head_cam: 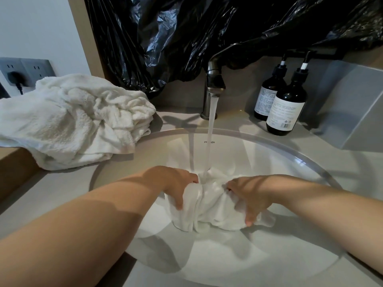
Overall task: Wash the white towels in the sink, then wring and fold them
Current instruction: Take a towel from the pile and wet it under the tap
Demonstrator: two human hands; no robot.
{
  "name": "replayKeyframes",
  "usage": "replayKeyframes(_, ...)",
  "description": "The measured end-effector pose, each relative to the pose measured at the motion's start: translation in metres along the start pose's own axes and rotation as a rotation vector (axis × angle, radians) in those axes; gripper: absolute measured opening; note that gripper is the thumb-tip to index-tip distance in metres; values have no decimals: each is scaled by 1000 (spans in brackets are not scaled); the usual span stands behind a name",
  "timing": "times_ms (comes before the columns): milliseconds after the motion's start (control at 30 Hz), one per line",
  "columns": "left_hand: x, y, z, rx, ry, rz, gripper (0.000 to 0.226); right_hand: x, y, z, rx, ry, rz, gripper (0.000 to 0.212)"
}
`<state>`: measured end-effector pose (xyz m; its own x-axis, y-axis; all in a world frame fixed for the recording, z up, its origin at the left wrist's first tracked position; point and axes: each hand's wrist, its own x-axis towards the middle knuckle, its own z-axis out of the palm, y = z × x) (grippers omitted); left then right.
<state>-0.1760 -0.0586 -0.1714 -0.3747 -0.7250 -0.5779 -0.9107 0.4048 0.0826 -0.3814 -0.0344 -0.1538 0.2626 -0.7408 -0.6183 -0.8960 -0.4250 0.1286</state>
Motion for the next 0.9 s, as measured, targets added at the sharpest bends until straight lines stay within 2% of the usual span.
replayKeyframes(100, 0, 2, -2, -43, 91, 22, 34, 16, 2, 2, 11, 185, -15, 43)
replayKeyframes(133, -1, 0, -5, -104, 130, 34, 26, 20, 5, 3, 25, 214, 0, 33)
replayKeyframes(200, -4, -6, -10, -264, 198, 30, 26, 22, 15, -1, 132, 252, 12, 28)
replayKeyframes(333, -17, -16, -22, -651, 365, -5, 28, 8, 29, -15, 647, 406, -86, 24)
replayKeyframes(400, -26, -18, -27, -821, 444, 10, 29, 5, 30, -18, 922, 453, -117, 30)
replayKeyframes(467, -27, -25, -28, -940, 503, -35, 38, 9, 27, -19, 1087, 496, -97, 33)
replayKeyframes(533, -25, -29, -26, -855, 565, -78, 39, 17, 27, -19, 975, 593, -42, 29)
replayKeyframes(600, -18, -33, -24, -523, 529, -111, 43, 22, 28, -17, 800, 622, -21, 31)
replayKeyframes(667, -15, -31, -19, -372, 396, -116, 59, 23, 29, -13, 721, 500, -36, 44)
replayKeyframes(767, -14, -17, -11, -383, 148, -46, 92, 18, 23, -8, 456, 258, -89, 74)
replayKeyframes(833, -7, -6, -4, -223, 19, -37, 110, 19, 16, -4, 242, 180, -109, 80)
replayKeyframes(900, 0, 3, 3, -39, 14, -24, 117, 23, 12, 0, 149, 147, -79, 76)
